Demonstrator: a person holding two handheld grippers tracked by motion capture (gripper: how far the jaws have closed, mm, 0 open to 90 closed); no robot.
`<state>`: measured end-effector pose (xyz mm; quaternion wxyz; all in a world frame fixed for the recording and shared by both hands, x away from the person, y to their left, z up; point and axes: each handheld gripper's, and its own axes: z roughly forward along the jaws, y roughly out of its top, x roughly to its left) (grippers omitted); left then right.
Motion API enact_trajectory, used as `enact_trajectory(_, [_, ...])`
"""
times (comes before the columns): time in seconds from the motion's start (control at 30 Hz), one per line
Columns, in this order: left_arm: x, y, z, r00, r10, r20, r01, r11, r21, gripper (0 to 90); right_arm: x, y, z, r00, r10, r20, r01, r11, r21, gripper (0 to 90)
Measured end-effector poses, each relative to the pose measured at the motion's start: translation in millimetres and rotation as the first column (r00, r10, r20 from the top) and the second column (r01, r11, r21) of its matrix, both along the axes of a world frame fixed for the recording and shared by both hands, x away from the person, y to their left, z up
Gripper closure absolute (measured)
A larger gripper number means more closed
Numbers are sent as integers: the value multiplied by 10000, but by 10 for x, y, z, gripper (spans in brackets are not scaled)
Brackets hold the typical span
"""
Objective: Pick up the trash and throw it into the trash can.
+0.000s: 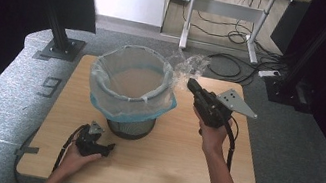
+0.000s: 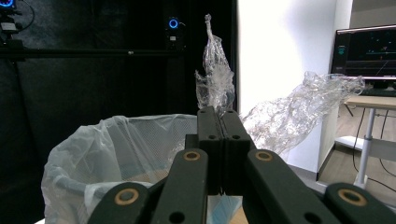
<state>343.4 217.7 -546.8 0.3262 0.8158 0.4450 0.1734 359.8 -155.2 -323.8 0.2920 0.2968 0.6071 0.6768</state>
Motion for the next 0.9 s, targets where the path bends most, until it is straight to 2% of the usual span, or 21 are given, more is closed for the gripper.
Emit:
enact_trajectory(0.3, [0,0,0,10000,-1,-2,1,10000,0,147,-30,18,76,9999,31,135,-31,10000,-11,882])
enact_trajectory(0.67, [0,-1,-1,10000,9,6,-9,10000,4,146,-59,121,256,9985,243,494,-245,9997,39,882])
enact_trajectory(0.9, [0,-1,-1,10000,11,7,-11,10000,2,147,-23,239,247,9984,414,387,-407,9990,-171,882])
